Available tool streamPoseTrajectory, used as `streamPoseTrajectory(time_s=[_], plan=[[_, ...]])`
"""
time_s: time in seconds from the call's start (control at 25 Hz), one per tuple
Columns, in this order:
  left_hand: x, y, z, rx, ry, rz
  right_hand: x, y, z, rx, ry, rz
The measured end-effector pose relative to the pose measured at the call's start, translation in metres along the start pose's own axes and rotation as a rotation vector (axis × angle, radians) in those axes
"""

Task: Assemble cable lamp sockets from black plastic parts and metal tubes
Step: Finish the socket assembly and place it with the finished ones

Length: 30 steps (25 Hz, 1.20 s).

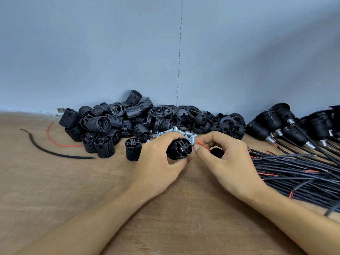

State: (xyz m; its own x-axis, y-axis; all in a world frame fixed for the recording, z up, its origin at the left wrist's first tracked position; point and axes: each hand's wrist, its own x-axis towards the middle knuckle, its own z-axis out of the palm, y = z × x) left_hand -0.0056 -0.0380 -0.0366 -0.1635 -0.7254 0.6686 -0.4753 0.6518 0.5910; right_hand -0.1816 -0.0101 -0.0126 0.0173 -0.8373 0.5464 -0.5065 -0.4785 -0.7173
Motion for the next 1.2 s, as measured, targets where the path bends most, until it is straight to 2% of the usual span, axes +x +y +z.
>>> streamPoseTrajectory(time_s=[0.24, 0.48, 0.92, 1.2], plan=[[0.0006, 0.0000, -0.0002, 0.026, 0.003, 0.029, -0.0008, 0.0004, -0.0002, -0.034, -0.004, -0.030], [0.0021, 0.0008, -0.0009, 0.109, -0.012, 0.048, -0.0015, 0.0015, 0.0002, -0.201, 0.010, -0.176], [0.0010, -0.0038, 0.0000, 0.179, -0.034, 0.092, -0.0013, 0.0055, 0.0013, -0.228, -0.032, -0.185], [0.0003, 0.0010, -0.0026, 0.170, -0.173, 0.093, -0.0017, 0.0055, 0.0011, -0.269, -0.086, -0.169]])
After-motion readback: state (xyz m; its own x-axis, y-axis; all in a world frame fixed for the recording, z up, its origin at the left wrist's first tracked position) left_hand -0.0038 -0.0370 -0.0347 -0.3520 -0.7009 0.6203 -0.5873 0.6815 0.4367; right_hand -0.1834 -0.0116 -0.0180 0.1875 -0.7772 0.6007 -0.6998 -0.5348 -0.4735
